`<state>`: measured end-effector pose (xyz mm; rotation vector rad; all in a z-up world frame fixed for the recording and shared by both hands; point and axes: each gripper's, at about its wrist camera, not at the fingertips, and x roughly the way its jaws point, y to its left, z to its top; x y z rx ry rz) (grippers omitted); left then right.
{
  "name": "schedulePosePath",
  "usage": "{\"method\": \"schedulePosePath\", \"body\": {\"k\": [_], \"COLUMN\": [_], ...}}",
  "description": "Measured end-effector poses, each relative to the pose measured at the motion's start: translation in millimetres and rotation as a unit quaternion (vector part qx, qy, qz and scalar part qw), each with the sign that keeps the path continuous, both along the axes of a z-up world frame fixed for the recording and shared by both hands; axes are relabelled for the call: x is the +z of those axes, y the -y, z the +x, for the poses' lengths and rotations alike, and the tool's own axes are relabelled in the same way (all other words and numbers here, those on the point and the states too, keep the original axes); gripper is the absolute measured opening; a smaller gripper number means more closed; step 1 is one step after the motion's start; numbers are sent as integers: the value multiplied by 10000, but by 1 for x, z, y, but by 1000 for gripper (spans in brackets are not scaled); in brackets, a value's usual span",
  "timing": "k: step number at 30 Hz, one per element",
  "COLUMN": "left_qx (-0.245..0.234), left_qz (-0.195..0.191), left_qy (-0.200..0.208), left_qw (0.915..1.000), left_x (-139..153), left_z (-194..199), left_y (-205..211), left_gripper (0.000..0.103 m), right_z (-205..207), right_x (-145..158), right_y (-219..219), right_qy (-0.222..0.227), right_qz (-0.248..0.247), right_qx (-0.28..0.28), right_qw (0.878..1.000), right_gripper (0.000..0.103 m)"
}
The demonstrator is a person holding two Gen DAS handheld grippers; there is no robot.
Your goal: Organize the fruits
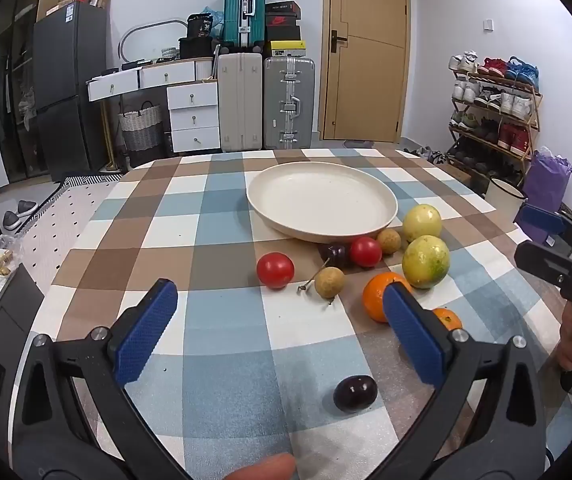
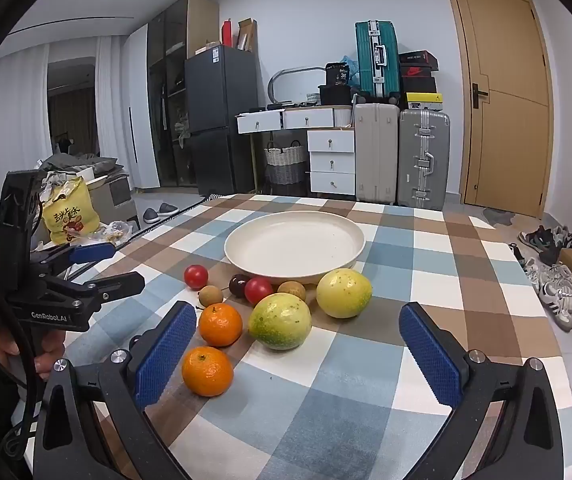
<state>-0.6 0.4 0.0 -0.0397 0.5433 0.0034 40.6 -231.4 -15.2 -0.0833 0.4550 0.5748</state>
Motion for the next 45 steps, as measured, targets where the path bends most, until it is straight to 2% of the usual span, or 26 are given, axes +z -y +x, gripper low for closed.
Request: {"method": "schedulePosePath", "body": {"k": [45], "left_qx": [-3], "left_qz": [28], "left_qy": [-103], "left_qw": [9999], "left_x": [0], "left_z": [0], "left_y": [0], "left_gripper": [102], "right_z": [1], "right_x": [0], "right_y": [0], "right_qy": [-52], "right_qz": [5], "right_qx": [-16], "right_qw": [10000], "right_gripper": [103]}}
